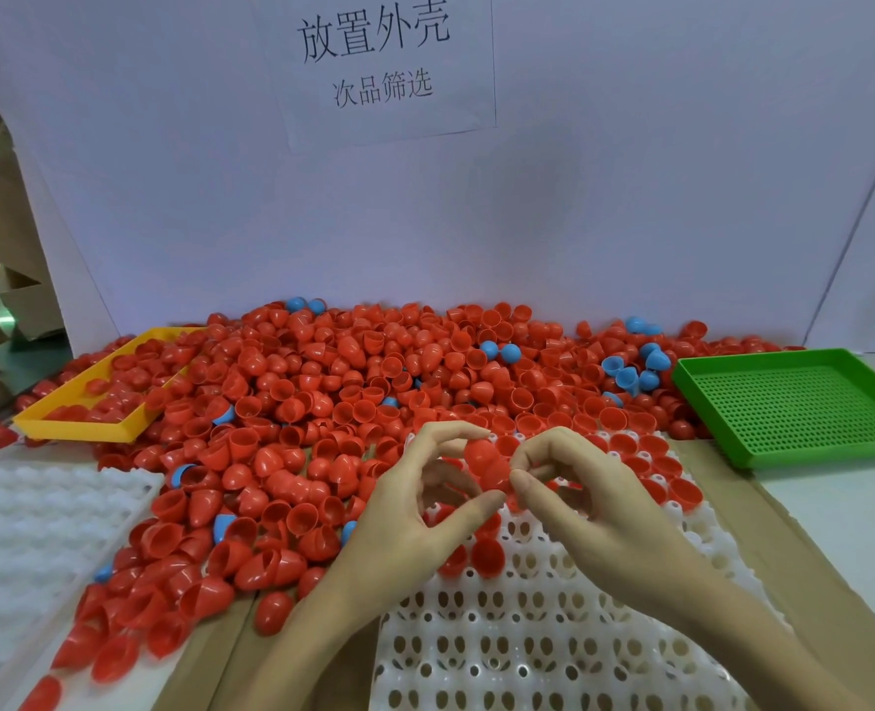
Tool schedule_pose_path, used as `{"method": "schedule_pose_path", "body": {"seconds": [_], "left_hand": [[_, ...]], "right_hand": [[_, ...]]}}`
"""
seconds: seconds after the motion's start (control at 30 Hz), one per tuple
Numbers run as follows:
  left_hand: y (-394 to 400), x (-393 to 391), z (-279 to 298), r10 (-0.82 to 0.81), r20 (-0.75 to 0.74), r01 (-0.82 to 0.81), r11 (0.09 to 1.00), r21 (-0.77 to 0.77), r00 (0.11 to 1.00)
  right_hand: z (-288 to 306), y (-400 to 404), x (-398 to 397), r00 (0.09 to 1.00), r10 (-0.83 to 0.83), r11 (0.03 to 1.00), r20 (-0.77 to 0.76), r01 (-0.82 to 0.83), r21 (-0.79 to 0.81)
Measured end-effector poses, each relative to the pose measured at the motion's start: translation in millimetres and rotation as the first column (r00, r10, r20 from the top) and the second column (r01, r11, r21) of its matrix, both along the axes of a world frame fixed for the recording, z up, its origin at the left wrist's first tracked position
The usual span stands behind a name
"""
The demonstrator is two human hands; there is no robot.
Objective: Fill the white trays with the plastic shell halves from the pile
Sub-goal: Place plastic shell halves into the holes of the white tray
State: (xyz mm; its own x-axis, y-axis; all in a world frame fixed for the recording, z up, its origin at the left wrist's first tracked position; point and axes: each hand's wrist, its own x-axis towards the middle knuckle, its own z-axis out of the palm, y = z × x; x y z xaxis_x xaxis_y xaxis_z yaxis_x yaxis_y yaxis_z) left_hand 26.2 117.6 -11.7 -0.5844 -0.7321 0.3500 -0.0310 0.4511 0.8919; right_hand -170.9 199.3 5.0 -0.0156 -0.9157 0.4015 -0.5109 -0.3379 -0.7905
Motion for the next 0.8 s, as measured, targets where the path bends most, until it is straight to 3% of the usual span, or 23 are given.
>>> {"method": "schedule_pose_path", "body": {"seconds": [0.17, 0.37, 0.67, 0.8], "left_hand": [[-0.1, 0.7, 4.7, -0.026, -0.037, 0.029, 0.995, 0.1, 0.999], [3.3, -3.0, 4.3, -0.112, -0.044, 0.12, 0.949, 0.291, 0.993], [-0.4, -4.2, 0.1, -0.114, 0.027, 0.108, 0.977, 0.182, 0.993], [-20.0, 10.2, 2.8, 0.155, 0.024, -0.157, 0.985, 0.077, 0.988]], "right_hand": [[0.5, 0.4, -1.6, 0.997, -0.001, 1.0, 0.077, 0.002, -0.017], [1.8, 0.2, 1.9, 0.989, 0.026, 0.989, -0.146, -0.047, -0.141], [-0.7, -1.3, -1.3, 0.988, -0.079, 0.988, -0.133, 0.06, -0.139], [1.5, -2.2, -13.8, 0.97, -0.008, 0.991, -0.242, 0.04, 0.127]]}}
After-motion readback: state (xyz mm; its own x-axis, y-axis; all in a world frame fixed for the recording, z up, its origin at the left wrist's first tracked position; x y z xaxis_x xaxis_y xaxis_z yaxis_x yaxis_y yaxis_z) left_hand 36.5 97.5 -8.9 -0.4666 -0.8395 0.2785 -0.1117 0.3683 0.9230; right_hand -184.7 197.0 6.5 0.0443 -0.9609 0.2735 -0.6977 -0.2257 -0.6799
